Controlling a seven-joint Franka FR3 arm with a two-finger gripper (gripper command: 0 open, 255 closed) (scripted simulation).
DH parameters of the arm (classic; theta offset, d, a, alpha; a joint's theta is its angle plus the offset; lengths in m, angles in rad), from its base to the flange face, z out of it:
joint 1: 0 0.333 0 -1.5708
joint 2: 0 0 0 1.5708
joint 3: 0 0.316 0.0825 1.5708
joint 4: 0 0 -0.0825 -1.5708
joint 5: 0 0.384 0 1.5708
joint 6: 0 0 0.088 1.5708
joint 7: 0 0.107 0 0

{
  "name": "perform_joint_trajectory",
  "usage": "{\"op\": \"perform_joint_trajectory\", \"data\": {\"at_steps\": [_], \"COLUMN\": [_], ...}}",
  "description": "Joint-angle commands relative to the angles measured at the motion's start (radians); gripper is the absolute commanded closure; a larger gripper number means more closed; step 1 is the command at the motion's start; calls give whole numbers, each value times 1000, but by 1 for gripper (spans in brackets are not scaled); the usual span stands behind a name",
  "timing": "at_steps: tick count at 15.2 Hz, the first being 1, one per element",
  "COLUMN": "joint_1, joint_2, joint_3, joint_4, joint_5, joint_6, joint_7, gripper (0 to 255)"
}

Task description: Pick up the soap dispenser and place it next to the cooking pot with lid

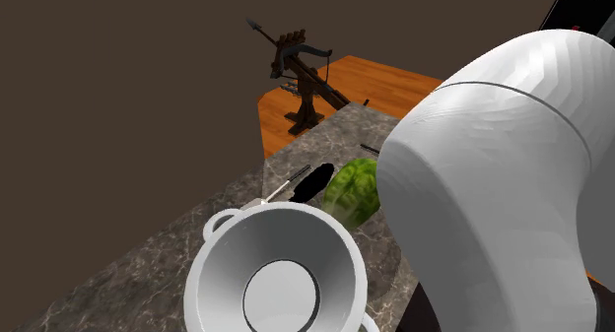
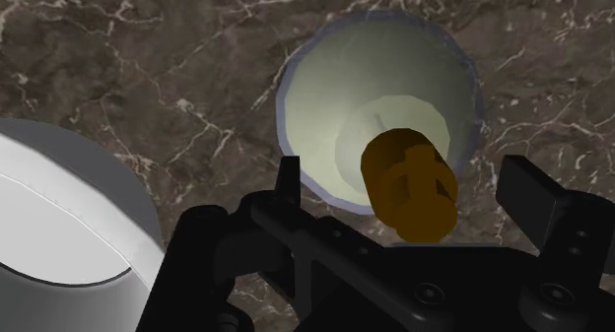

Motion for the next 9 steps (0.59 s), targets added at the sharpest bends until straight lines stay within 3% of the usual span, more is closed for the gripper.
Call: {"op": "perform_joint_trajectory", "data": {"at_steps": [1, 5, 9], "joint_1": [0, 7, 7], "joint_2": [0, -37, -37], "joint_3": [0, 17, 17], "joint_4": [0, 72, 72], "joint_5": [0, 25, 25], "joint_6": [0, -101, -101], "joint_7": [0, -19, -19], "gripper": [0, 0, 0]}}
